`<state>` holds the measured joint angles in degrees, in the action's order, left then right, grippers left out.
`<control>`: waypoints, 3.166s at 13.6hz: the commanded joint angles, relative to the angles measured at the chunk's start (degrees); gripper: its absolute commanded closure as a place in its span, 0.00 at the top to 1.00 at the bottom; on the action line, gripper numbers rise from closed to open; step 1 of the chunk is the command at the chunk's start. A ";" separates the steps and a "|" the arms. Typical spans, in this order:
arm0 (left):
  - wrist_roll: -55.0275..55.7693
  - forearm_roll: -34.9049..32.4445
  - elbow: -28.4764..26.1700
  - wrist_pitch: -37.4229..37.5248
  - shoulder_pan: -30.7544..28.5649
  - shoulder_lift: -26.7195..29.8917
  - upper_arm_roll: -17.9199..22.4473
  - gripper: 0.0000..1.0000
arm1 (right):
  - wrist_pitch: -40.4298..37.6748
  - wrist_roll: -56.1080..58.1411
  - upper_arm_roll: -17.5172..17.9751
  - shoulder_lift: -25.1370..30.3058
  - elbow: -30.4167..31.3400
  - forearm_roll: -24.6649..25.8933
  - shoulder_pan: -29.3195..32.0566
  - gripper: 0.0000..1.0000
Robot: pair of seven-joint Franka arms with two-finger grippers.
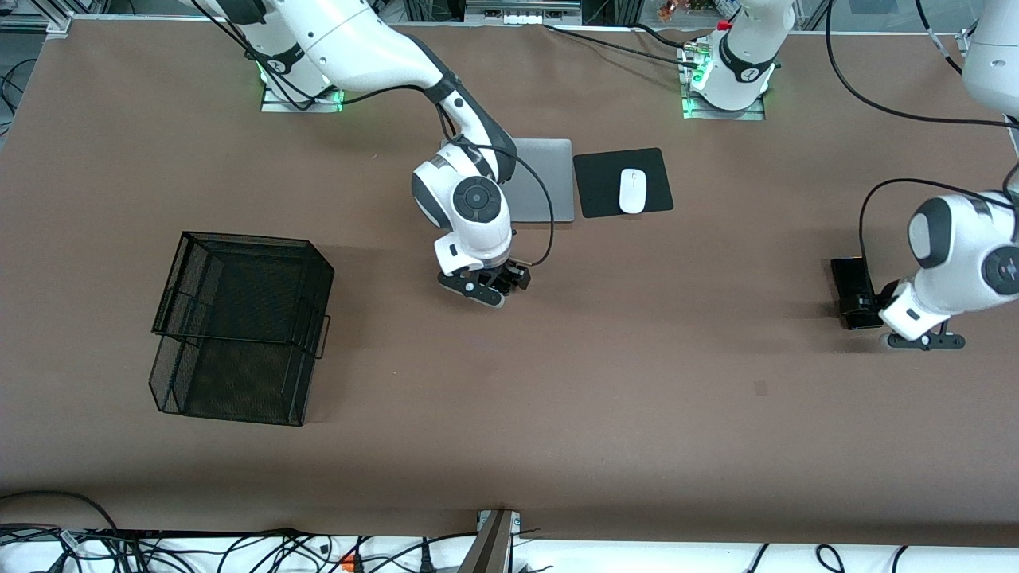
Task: Place phones with both arms
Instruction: 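Grasp the flip phone with the right gripper while the left gripper grasps the black phone, then carry the flip phone over the basket with the right gripper, then drop the flip phone with the right gripper while the left gripper places the black phone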
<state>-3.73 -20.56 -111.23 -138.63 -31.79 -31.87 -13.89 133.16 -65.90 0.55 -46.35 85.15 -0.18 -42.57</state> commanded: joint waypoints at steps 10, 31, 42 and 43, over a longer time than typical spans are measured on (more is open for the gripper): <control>-0.14 -0.71 -5.23 -3.58 -4.16 0.05 -1.05 0.50 | -0.69 0.16 -0.63 0.28 -1.13 0.62 -1.38 0.16; 19.33 11.76 27.81 39.33 30.61 -7.31 -12.13 0.26 | -17.94 75.83 -39.48 26.76 22.25 -11.49 9.69 0.16; 40.01 22.67 24.93 -1.64 50.33 -18.40 -11.60 1.00 | -19.77 76.01 -39.74 22.44 16.29 -15.73 11.11 1.00; 40.46 22.49 24.31 -1.47 50.77 -18.23 -11.51 1.00 | -21.79 76.01 -39.74 22.61 14.10 -15.29 11.11 1.00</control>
<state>35.25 0.99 -86.08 -140.46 18.25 -51.03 -26.25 115.10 9.55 -39.25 -24.72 102.73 -15.16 -31.85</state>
